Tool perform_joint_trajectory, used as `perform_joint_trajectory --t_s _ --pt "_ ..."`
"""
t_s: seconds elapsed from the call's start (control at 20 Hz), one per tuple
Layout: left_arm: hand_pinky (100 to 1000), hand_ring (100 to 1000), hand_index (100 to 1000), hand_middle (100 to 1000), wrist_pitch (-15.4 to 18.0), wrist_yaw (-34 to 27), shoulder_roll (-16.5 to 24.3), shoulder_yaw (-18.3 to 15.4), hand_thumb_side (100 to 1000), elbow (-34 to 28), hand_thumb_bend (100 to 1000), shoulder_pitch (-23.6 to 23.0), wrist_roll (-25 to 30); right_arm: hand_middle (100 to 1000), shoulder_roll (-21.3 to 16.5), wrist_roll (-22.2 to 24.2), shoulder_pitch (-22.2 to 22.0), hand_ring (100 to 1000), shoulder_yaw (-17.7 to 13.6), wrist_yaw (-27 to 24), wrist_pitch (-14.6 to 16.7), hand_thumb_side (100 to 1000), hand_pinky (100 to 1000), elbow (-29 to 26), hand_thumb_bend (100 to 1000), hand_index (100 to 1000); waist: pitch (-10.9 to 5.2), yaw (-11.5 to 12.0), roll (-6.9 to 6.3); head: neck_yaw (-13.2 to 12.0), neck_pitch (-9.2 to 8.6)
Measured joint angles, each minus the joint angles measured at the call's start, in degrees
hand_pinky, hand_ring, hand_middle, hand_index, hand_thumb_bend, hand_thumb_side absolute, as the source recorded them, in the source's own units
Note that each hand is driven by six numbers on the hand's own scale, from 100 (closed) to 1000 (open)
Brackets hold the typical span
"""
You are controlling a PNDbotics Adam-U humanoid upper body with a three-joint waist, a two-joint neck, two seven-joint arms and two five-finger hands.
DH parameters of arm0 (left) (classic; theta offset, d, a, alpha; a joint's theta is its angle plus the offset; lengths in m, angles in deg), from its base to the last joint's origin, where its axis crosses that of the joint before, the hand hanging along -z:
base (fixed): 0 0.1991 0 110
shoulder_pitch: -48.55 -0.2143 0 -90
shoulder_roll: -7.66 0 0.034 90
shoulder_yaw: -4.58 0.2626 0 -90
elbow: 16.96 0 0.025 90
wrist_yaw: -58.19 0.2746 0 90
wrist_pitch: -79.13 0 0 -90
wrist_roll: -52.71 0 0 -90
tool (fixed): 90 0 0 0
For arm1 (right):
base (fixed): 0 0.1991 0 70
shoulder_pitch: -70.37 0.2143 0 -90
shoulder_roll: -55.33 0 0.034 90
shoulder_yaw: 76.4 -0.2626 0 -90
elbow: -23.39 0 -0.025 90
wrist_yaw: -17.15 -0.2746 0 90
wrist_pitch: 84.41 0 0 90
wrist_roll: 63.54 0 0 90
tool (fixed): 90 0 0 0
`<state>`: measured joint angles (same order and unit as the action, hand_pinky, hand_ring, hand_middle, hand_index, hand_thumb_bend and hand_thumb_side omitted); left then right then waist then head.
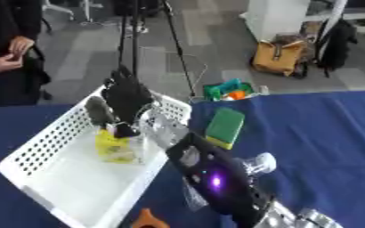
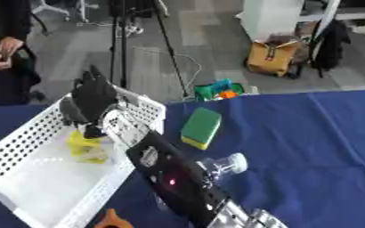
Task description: Pick up objects on the table and place them in the box.
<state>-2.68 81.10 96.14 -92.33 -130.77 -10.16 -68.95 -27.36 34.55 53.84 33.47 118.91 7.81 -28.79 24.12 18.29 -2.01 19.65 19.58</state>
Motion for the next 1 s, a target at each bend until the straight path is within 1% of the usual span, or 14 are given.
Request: perform_joint_trajectory --t_s 0.25,0.4,0.45,0.5,0.55,0.6,0.75,0.8,0.85,0.9,1.0 --pt "588 669 791 746 0.08 -0.20 0.00 0.00 926 0.00 100 0.00 0.08 921 -0.07 1.57 0.15 973 0.64 -1.50 -0.26 886 1000 -2.29 255 1000 -0.05 -0.41 0.00 -0.12 0.18" --pt "589 670 791 746 0.09 -0.21 0.01 0.01 925 0.00 100 -0.10 0.09 907 -0.71 2.10 0.22 968 1.05 -3.70 -0.03 886 1000 -5.42 253 1000 -0.65 -1.29 0.16 -0.57 0.56" --pt "589 670 791 746 0.09 -0.21 0.02 0.00 925 0.00 100 -0.17 0.09 884 -1.10 2.35 0.35 961 1.24 -4.58 0.08 887 1000 -6.71 233 988 -0.87 -1.43 0.23 -0.75 0.63" --pt "589 670 791 746 0.08 -0.20 0.08 -0.01 925 0.00 100 -0.35 0.09 851 -1.48 2.54 0.52 952 1.40 -5.52 0.14 910 1000 -8.29 196 968 -1.12 -1.85 0.33 -1.08 0.96" --pt "589 670 791 746 0.07 -0.18 0.15 -0.02 925 0.00 100 -0.76 0.09 845 -2.09 2.58 0.65 949 1.44 -6.92 0.08 910 1000 -10.80 196 963 -1.50 -2.72 0.53 -1.61 1.31" --pt "590 671 792 746 0.04 -0.13 0.16 -0.02 925 0.01 100 -1.01 0.08 813 -3.36 2.71 0.66 943 1.42 -8.65 -0.10 926 1000 -13.75 129 938 -2.02 -3.44 0.72 -2.20 1.61" --pt "590 671 792 746 -0.22 0.25 0.95 -0.07 926 0.01 100 -1.96 -0.05 805 -7.72 3.70 0.41 941 1.23 -15.23 -1.55 927 1000 -24.62 105 929 -3.11 -4.56 0.75 -4.29 2.55" --pt "591 672 794 747 -0.31 0.32 1.17 -0.13 937 0.01 100 -2.20 -0.10 732 -8.97 4.19 -0.08 923 0.93 -17.55 -2.27 947 972 -28.07 100 876 -3.25 -4.96 0.72 -5.18 2.76" --pt "591 672 794 747 -0.41 0.40 1.33 -0.27 937 0.01 100 -2.57 -0.17 732 -10.18 4.33 -1.03 923 0.23 -20.58 -3.31 947 972 -32.02 100 876 -3.41 -5.76 0.71 -6.46 3.15" --pt "592 673 797 748 -0.51 0.50 1.40 -0.36 943 0.01 100 -2.76 -0.25 701 -11.88 4.40 -2.13 919 -0.75 -23.80 -4.55 973 952 -36.02 100 869 -3.68 -6.50 0.62 -7.72 3.55" --pt "592 673 796 748 -0.68 0.72 1.61 -0.43 938 0.01 100 -3.31 -0.43 692 -15.27 3.71 -5.04 916 -3.24 -30.71 -7.40 982 942 -44.61 100 866 -4.57 -7.94 0.04 -10.56 4.54"
